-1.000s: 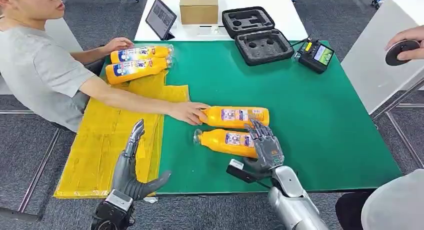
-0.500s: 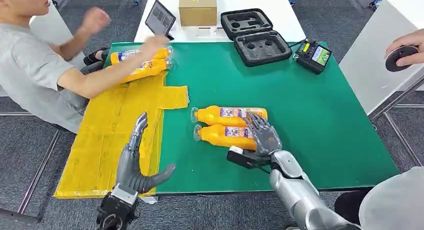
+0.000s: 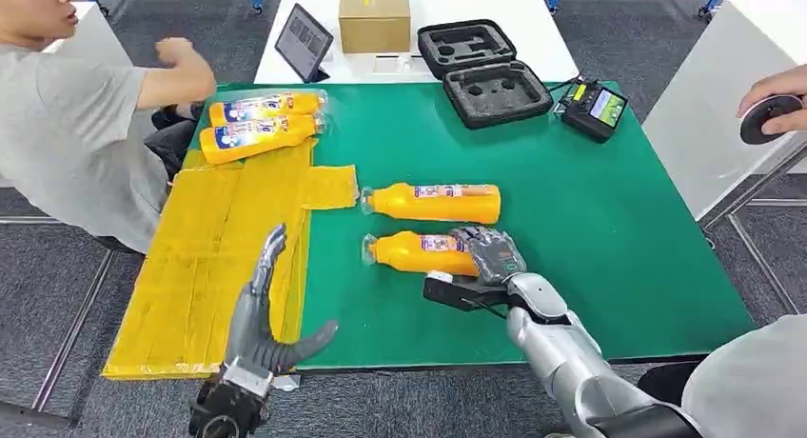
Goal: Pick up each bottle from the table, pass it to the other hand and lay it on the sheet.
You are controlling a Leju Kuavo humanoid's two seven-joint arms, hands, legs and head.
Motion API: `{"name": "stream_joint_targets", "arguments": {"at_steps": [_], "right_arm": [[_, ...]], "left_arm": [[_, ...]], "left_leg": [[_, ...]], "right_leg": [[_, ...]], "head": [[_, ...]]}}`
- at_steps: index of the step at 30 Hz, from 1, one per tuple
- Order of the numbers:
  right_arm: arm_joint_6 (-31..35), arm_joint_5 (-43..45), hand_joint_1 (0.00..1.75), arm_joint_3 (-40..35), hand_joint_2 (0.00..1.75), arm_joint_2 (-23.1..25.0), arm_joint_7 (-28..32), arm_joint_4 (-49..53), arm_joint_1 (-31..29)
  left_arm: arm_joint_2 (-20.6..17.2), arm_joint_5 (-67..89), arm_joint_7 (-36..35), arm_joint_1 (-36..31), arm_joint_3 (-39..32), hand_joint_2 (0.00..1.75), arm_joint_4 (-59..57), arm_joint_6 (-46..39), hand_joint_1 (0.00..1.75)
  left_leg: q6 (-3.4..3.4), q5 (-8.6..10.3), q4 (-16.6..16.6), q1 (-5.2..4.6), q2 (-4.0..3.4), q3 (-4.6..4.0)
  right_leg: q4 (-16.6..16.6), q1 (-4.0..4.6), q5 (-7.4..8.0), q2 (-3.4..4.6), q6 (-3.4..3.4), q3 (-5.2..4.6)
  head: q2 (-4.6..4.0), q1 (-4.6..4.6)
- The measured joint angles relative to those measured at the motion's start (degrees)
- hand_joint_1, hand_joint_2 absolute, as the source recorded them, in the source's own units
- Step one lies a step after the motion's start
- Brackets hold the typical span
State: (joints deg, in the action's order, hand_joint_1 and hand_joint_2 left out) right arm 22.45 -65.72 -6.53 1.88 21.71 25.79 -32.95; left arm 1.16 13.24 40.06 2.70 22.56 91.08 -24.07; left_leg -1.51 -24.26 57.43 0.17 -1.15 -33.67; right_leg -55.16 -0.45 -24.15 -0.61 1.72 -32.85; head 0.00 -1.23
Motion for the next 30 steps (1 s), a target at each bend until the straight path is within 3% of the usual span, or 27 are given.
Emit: {"name": "stream_joint_targets", "arguments": {"at_steps": [6,8,11,21,24,30], "right_arm": [[1.93,0.29,1.59,-0.2,1.75,0.02,0.48,0.9,1.6],[2.01,0.31,1.5,-0.22,1.75,0.04,0.59,1.16,1.86],[2.03,0.37,1.57,-0.22,1.75,0.04,0.63,1.49,2.06],[2.14,1.38,1.55,-0.22,1.75,0.2,1.0,2.41,2.72],[2.14,1.38,1.71,-0.22,1.75,0.2,1.0,2.6,2.86],[2.14,1.4,1.75,-0.22,1.75,0.2,1.03,2.62,2.91]], "left_arm": [[0.02,0.9,0.07,1.22,0.07,1.75,0.24,1.07,0.0],[0.02,0.92,0.07,1.22,0.07,1.75,0.24,1.09,0.0],[0.02,0.94,0.07,1.23,0.07,1.75,0.24,1.12,0.0],[0.26,1.49,0.07,1.19,0.04,1.75,0.24,1.12,0.0],[0.37,1.49,0.07,1.18,0.02,1.75,0.24,1.12,0.0],[0.37,1.49,0.07,1.19,0.02,1.75,0.24,1.12,0.0]], "left_leg": [[0.0,-0.14,0.0,-0.01,0.02,0.02],[0.01,-0.15,0.0,0.0,0.01,0.04],[0.01,-0.15,0.0,0.0,0.01,0.05],[0.01,-0.15,0.0,0.0,-0.01,0.08],[0.01,-0.15,0.0,0.0,0.0,0.08],[0.01,-0.15,0.0,0.0,0.0,0.08]], "right_leg": [[0.0,0.01,-0.12,0.0,0.13,0.03],[0.0,0.02,-0.12,0.01,0.13,0.03],[0.0,0.02,-0.12,0.01,0.13,0.04],[0.0,0.02,-0.12,0.03,0.13,0.05],[0.0,0.02,-0.12,0.03,0.13,0.05],[0.0,0.02,-0.12,0.03,0.13,0.06]], "head": [[0.0,-0.02],[0.0,0.0],[0.0,0.0],[0.0,0.0],[0.0,0.0],[0.0,0.0]]}}
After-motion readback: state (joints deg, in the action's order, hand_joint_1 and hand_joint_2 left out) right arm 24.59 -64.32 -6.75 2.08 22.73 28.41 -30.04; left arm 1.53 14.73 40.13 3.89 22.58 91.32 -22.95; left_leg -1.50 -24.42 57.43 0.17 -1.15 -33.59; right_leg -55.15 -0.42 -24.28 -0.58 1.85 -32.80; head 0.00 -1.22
